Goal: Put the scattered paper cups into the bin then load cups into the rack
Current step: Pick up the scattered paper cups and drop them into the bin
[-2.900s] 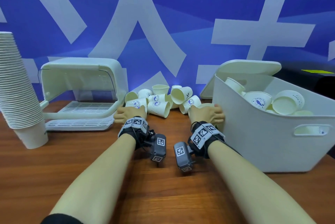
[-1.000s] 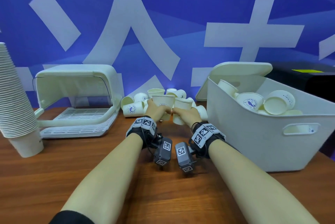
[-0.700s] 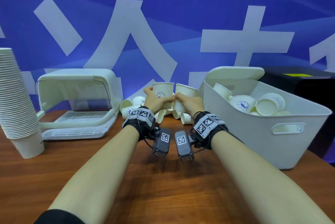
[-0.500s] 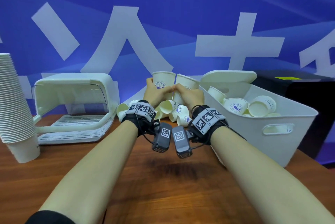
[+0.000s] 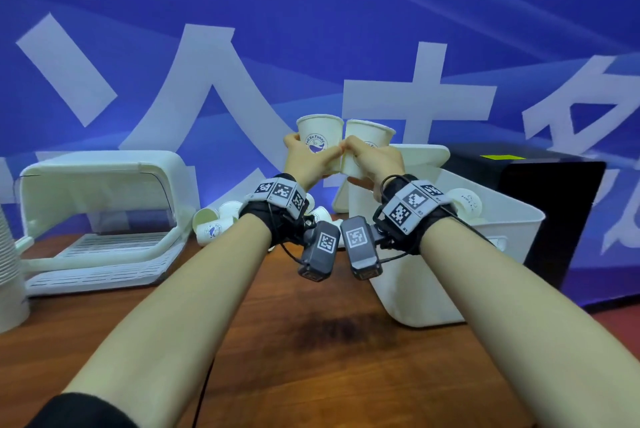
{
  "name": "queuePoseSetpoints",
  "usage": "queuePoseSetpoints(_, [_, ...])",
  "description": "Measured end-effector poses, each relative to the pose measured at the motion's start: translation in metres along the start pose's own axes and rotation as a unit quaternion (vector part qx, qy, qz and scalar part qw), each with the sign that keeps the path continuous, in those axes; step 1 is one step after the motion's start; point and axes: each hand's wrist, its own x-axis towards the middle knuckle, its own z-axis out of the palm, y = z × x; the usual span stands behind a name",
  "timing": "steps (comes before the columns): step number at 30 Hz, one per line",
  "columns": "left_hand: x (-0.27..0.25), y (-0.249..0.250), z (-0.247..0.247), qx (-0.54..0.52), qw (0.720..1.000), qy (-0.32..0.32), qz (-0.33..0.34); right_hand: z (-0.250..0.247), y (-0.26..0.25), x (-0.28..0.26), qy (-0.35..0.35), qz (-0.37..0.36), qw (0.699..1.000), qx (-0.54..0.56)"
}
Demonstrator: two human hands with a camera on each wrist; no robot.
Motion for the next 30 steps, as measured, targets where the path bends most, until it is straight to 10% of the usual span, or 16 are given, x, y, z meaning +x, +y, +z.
queuePoseSetpoints(30, [-0.009,-0.014,0.09,0.262,0.954,-0.143,0.04,-0.101,-0.008,0.035,-0.018,0.162,0.986,-0.042])
